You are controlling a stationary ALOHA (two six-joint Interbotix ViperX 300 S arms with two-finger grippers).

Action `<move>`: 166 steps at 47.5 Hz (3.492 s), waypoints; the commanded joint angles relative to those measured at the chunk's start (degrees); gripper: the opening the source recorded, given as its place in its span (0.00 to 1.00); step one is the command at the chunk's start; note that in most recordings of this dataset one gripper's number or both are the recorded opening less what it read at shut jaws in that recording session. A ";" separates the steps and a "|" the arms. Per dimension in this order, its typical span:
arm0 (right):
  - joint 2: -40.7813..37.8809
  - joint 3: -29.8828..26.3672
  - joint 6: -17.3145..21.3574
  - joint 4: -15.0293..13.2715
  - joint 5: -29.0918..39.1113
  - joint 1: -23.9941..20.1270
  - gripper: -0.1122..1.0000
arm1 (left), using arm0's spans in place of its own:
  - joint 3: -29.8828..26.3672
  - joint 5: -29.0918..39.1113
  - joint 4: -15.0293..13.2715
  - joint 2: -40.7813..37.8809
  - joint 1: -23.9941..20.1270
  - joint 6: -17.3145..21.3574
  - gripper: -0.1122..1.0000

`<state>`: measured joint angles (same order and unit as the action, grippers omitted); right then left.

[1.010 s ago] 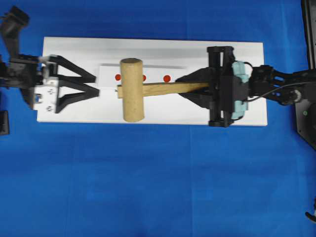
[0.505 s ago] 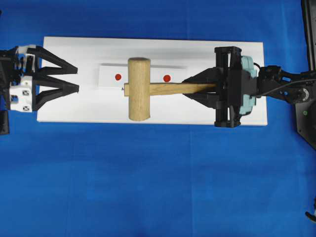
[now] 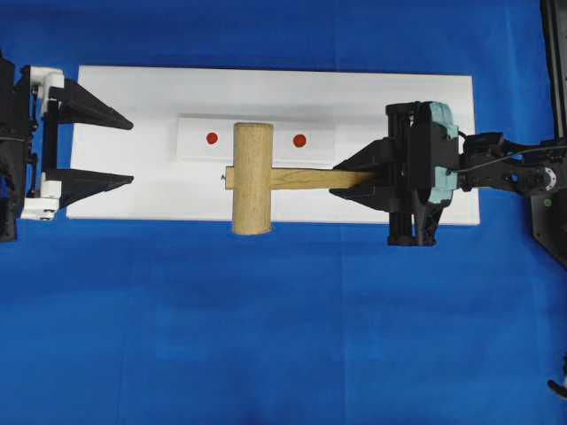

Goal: Hit the mark with a hammer.
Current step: 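Open the left gripper and withdraw it from the mallet head, then carry the mallet below the board and lower it with the right gripper, then open the right gripper to release the mallet on the table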

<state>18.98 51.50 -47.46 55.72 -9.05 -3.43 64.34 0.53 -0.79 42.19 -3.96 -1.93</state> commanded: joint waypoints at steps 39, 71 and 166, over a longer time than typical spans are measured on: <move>-16.96 -12.13 4.83 14.06 -10.99 -20.74 0.17 | 1.32 -0.79 0.00 5.19 -0.62 0.09 0.86; -29.18 -23.55 4.83 13.97 -8.00 -17.84 0.17 | 1.49 -1.67 -0.09 5.45 -0.62 0.26 0.86; -23.64 -18.63 1.41 13.97 -6.33 -17.40 0.86 | 1.49 -2.72 -0.09 5.54 -0.53 0.09 0.86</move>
<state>-8.79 32.61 -45.44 69.87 -15.12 -20.65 66.36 -1.67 -0.79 47.81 -4.39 -1.76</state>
